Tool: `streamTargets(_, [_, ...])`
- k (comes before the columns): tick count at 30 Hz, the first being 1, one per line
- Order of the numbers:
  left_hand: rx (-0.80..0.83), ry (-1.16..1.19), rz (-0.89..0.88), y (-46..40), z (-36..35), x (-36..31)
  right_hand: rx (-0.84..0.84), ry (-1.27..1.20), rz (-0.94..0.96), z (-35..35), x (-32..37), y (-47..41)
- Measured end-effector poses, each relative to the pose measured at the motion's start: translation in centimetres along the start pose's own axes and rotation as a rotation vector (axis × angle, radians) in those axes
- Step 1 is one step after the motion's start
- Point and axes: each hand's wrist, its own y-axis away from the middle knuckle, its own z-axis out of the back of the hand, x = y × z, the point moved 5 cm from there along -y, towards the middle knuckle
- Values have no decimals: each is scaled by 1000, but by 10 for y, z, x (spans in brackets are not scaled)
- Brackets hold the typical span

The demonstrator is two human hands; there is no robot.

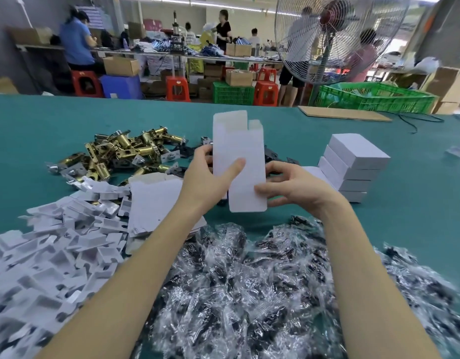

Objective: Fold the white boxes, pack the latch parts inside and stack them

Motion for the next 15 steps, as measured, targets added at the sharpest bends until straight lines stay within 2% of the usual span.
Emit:
streamTargets(5, [-41,16,-154,9,-9,-17,-8,368,168,-15,25,0])
streamTargets(8, [-26,-3,-189,10,-12,-16,110,437,146,-19,35,8])
streamTargets(10, [-2,-28,-184,11,-14,-10,191,352,181,-21,44,16])
streamTargets(13, [38,-81,-182,13,-16,-7,57,107,262,-10,63,20])
streamTargets(15, [45,-163,-206,13,-18,-9,-113,162,269,-3,69,18])
